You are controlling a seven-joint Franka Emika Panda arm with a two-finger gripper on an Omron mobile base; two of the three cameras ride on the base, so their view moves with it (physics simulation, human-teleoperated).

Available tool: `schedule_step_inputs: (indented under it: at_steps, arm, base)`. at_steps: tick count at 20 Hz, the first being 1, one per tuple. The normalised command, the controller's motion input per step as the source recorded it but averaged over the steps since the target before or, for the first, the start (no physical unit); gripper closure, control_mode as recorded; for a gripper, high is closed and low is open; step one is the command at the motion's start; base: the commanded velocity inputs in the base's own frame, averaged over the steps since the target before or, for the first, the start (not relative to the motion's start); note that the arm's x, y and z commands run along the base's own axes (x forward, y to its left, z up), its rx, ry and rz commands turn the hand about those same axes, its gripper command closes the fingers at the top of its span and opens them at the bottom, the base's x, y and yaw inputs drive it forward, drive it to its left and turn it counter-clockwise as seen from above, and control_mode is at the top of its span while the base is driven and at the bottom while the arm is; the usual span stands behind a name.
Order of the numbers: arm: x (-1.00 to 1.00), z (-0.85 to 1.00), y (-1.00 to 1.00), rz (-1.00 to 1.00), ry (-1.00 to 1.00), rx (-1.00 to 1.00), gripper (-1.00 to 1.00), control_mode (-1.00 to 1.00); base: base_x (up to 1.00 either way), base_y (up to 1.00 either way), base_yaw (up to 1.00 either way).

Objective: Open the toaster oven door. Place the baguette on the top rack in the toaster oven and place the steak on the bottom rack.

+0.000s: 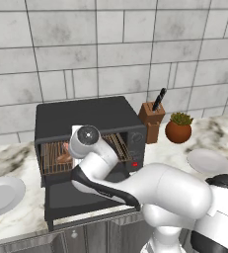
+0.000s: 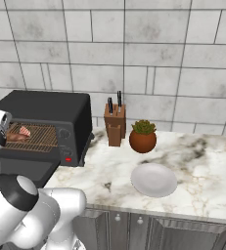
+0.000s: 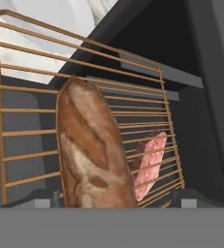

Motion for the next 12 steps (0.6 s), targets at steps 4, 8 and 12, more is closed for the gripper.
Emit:
schedule_step_inputs:
  at_steps: [4,8,12]
  arm:
    - [-0.20,0.00,0.00,0.00,0.00,0.00,-1.00,-1.00]
    - [-0.19,0.00,0.00,0.00,0.00,0.00,-1.00,-1.00]
    - [-0.20,0.03,0.01,0.00,0.00,0.00,-1.00,-1.00]
  base:
    - [0.00,0.00,0.00]
    - [0.00,0.00,0.00]
    - [0.00,0.00,0.00]
